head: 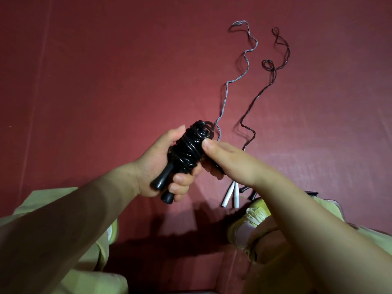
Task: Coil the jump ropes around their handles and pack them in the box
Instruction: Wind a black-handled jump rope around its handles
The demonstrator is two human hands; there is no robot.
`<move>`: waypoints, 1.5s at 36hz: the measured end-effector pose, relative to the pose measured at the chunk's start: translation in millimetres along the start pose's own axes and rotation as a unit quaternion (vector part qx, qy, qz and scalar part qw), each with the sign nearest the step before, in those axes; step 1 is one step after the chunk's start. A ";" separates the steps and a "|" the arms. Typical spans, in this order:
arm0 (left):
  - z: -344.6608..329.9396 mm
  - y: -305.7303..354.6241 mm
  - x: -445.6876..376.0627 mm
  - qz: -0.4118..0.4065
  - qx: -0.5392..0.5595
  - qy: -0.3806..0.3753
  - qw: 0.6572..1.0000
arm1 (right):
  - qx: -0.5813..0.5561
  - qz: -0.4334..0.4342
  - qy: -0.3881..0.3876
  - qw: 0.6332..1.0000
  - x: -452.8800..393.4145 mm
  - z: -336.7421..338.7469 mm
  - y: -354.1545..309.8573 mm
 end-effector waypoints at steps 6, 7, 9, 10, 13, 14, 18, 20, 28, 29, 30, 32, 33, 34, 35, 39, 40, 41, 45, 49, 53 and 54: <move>-1.0 2.9 -3.7 -0.003 -0.038 0.112 0.993 | 0.044 -0.064 0.036 0.996 -0.7 -0.9 -0.5; -0.3 2.5 -4.7 -0.007 -0.044 0.123 0.991 | 0.042 -0.071 0.042 0.996 -2.2 -1.2 0.8; 1.6 1.7 -6.1 -0.017 -0.058 0.143 0.988 | 0.031 -0.087 0.051 0.994 -5.2 -1.0 4.3; 2.3 1.6 -6.4 -0.019 -0.059 0.151 0.987 | 0.034 -0.097 0.054 0.993 -6.1 -0.6 5.9; 3.0 1.2 -7.6 -0.018 -0.040 0.162 0.986 | 0.042 -0.115 0.065 0.990 -7.0 -0.6 4.9; 3.1 1.3 -7.7 -0.018 -0.036 0.165 0.985 | 0.042 -0.117 0.071 0.990 -6.9 -0.5 3.9; 3.7 2.3 -7.4 -0.012 -0.042 0.179 0.983 | 0.048 -0.121 0.091 0.987 -7.2 0.7 3.7; 4.6 2.6 -7.1 -0.013 -0.054 0.188 0.981 | 0.047 -0.117 0.096 0.987 -7.6 0.6 5.1; 12.4 2.6 -9.0 -0.056 -0.197 0.267 0.942 | -0.022 -0.138 0.070 0.988 -7.3 -3.9 4.6; 12.5 1.8 -8.5 -0.049 -0.219 0.280 0.934 | -0.029 -0.141 0.063 0.988 -6.7 -4.4 5.0; 12.5 1.3 -8.2 -0.043 -0.241 0.291 0.925 | -0.035 -0.145 0.057 0.987 -6.2 -5.1 5.3; 12.9 1.2 -7.9 -0.039 -0.284 0.305 0.908 | -0.040 -0.153 0.050 0.986 -5.2 -6.5 5.5; 14.1 1.3 -8.1 -0.038 -0.298 0.310 0.902 | -0.042 -0.155 0.050 0.986 -4.9 -7.0 5.5; 15.0 1.5 -7.7 -0.037 -0.305 0.312 0.899 | -0.044 -0.155 0.052 0.986 -4.6 -7.2 5.3; 16.5 1.7 -8.1 -0.035 -0.309 0.313 0.897 | -0.045 -0.154 0.056 0.985 -4.8 -7.0 5.2; 20.3 1.4 -8.7 -0.034 -0.233 0.257 0.937 | -0.048 -0.145 0.076 0.985 -5.8 -3.9 6.2; 20.0 1.6 -8.8 -0.039 -0.203 0.234 0.950 | -0.049 -0.145 0.083 0.985 -6.4 -2.8 7.2; 18.3 2.1 -8.5 -0.041 -0.180 0.212 0.960 | -0.051 -0.146 0.087 0.984 -6.9 -2.1 7.6; 12.7 3.0 -7.4 -0.051 -0.146 0.178 0.972 | -0.066 -0.145 0.093 0.983 -7.9 1.5 8.5; 18.0 3.6 -4.7 -0.070 -0.226 0.241 0.941 | -0.085 -0.148 0.094 0.981 -6.0 4.2 7.6; 24.5 5.9 -3.0 -0.034 -0.341 0.277 0.898 | -0.054 -0.167 0.088 0.981 -6.1 5.2 11.3; 24.4 6.1 -2.8 -0.024 -0.352 0.274 0.895 | -0.040 -0.170 0.084 0.981 -6.5 4.9 11.9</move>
Point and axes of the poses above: each hand's wrist, its own x-axis away from the middle knuckle, its own z-axis out of the back of the hand, y = z × x, the point moved 2 cm from there along -x, towards the middle knuckle, and after that the axes turned 13 degrees about -y, right-handed, at the moved point
